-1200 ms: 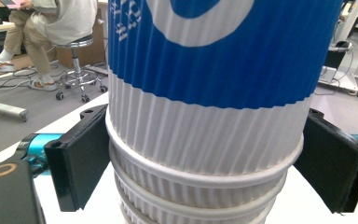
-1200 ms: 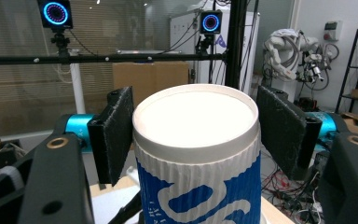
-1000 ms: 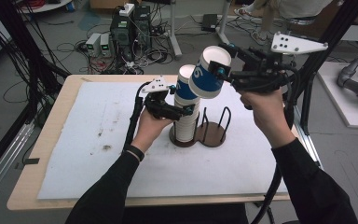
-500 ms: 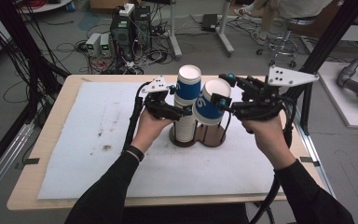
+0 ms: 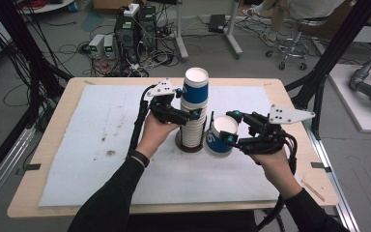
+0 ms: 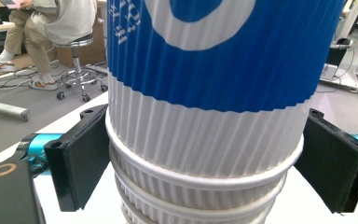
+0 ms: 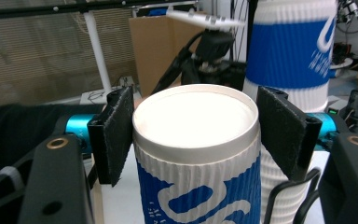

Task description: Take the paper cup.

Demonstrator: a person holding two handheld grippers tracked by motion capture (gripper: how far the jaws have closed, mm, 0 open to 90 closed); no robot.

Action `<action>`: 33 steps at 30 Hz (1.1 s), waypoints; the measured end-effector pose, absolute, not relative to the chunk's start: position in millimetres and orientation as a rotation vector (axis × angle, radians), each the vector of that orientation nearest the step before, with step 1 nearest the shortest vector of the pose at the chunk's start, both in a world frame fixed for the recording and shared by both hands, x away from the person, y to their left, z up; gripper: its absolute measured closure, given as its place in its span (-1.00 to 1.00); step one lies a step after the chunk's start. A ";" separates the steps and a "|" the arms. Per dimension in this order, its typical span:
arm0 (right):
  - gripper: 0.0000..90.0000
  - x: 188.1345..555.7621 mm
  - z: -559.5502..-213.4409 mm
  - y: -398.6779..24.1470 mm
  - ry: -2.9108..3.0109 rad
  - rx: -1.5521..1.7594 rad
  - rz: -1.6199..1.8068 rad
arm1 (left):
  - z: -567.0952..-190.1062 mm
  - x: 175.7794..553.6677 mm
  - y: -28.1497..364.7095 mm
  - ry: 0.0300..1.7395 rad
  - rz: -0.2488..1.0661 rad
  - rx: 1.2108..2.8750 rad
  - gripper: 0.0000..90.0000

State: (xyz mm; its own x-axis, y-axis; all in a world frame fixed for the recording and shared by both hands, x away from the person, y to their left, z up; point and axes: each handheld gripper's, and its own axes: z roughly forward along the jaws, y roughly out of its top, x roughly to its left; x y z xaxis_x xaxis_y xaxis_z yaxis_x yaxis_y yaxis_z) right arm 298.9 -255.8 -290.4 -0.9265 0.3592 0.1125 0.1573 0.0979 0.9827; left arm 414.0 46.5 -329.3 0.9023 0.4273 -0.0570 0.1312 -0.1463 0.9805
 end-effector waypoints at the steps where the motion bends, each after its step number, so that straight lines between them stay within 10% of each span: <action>1: -0.31 298.9 -290.4 -255.8 2.207 0.525 1.942 | -329.3 414.0 46.4 0.428 0.271 1.714 -0.76; 33: -0.31 293.9 -345.2 -256.1 2.269 0.589 1.910 | -323.2 407.7 50.7 0.461 0.291 1.734 -0.77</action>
State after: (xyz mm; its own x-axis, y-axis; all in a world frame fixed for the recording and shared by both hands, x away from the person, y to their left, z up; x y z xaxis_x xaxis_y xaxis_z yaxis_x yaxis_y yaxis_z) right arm 293.9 -256.1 -345.2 -0.9175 0.3656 0.1566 0.2166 0.1291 0.9677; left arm 407.7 50.7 -323.2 0.8883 0.4559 -0.0560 0.1456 -0.1639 0.9757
